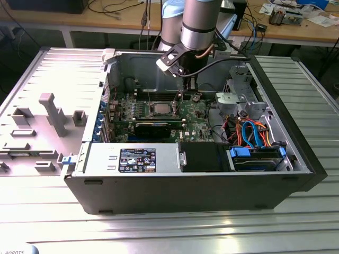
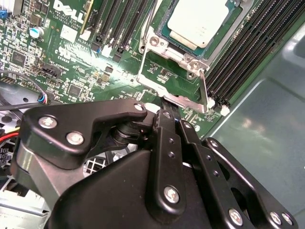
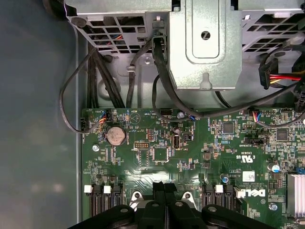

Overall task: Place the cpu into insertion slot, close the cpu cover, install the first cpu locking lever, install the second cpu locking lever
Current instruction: 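Close the cpu cover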

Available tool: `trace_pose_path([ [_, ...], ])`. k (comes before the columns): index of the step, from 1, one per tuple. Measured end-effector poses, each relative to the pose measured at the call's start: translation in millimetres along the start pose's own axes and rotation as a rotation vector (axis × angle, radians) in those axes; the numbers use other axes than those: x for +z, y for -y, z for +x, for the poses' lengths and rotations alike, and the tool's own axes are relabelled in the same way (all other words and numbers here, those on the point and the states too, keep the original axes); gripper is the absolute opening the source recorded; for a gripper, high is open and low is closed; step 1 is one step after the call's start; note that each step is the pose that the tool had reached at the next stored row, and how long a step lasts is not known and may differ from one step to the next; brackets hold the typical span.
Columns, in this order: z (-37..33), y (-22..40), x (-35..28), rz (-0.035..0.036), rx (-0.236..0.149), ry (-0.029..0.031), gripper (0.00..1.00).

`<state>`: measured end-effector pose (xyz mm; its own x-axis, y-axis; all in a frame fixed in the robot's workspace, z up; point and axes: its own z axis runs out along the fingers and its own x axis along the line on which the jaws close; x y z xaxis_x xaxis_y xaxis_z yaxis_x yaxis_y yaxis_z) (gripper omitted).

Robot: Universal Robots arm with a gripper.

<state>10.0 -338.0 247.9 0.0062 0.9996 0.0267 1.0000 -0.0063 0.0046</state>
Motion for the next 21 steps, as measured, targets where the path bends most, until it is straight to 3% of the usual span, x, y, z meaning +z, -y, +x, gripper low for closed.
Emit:
trace_pose_path([
  [21, -0.1, 10.3, -0.1, 0.0, 0.0, 0.0, 0.11],
])
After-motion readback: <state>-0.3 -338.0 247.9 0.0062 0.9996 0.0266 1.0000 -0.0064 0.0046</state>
